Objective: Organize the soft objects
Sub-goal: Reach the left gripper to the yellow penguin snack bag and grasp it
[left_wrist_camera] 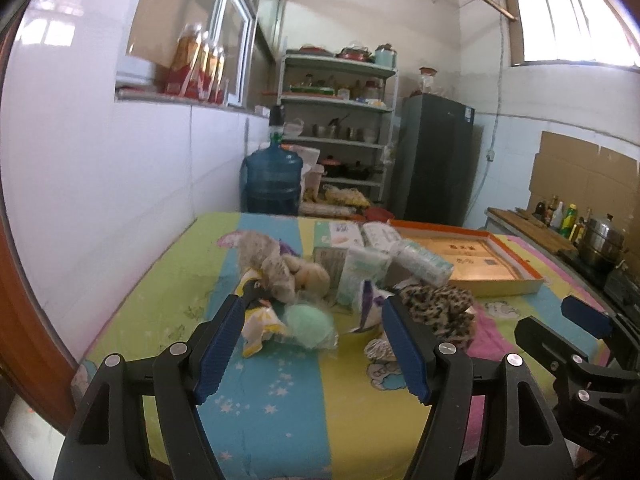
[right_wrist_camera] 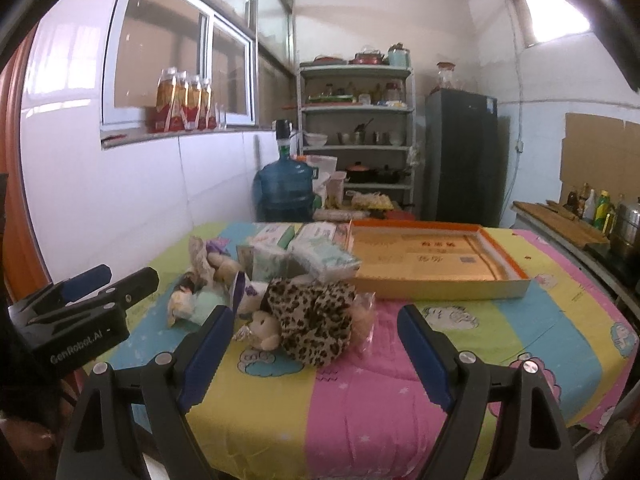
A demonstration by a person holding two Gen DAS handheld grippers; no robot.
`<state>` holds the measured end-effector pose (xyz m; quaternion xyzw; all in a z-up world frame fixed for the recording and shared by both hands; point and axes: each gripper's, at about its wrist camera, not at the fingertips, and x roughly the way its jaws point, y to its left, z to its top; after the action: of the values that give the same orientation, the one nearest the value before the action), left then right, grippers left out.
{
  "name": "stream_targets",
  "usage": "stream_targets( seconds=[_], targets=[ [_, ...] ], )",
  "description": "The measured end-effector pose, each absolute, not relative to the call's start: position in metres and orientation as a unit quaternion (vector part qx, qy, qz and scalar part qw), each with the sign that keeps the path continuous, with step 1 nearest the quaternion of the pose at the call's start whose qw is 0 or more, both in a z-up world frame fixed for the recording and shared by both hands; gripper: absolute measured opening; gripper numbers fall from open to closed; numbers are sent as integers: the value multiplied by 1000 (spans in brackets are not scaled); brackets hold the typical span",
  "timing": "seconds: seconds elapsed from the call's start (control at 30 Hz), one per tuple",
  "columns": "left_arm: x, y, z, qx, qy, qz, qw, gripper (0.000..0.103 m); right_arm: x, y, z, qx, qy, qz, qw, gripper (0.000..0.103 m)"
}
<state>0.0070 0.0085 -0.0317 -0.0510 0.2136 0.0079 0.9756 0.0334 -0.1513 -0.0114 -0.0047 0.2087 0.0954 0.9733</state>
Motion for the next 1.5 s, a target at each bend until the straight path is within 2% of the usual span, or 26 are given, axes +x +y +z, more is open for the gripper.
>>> stream_targets(
  seconds=[0.63, 1.13, 1.5],
  targets=[
    [60, 69, -96, -109, 276, 20, 955, 73, 86, -143, -67, 14, 279, 127, 952, 84],
    [146, 92, -90, -126, 325, 51, 936, 73, 104, -151, -69, 26, 278, 119, 953, 84],
    [177, 94, -111, -134, 379, 46, 914, 73, 113, -154, -74, 31, 285, 117, 951, 84]
  ],
)
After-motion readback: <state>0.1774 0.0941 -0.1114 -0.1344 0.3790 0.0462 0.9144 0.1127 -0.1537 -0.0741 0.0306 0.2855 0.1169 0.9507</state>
